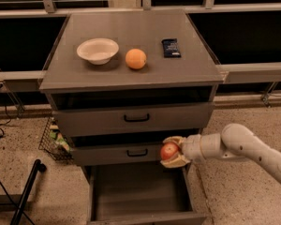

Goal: Place apple into bottom drawer

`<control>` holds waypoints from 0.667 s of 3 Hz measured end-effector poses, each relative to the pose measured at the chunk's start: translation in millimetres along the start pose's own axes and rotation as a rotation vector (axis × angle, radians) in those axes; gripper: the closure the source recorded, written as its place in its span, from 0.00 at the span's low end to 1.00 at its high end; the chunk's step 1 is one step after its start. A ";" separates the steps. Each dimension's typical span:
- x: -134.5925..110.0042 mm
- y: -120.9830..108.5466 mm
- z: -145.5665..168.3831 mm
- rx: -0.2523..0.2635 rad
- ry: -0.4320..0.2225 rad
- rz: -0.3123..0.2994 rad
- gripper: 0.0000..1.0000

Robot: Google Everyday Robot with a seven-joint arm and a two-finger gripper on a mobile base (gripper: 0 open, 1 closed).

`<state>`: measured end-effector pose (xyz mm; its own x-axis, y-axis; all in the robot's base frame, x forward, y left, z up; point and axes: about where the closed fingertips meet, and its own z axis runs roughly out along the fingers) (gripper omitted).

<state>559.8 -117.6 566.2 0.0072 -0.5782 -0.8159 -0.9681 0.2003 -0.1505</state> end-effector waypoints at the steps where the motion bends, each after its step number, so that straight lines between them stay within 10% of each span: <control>1: 25.6 11.7 19.8 0.016 -0.025 0.010 1.00; 2: 78.2 22.3 55.5 0.053 -0.036 0.021 1.00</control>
Offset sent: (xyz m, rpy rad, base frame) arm -0.0113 -0.0031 -0.1420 0.0571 -0.0269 -0.0877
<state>552.7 -114.5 468.0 -0.0028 -0.5446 -0.8387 -0.9537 0.2538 -0.1616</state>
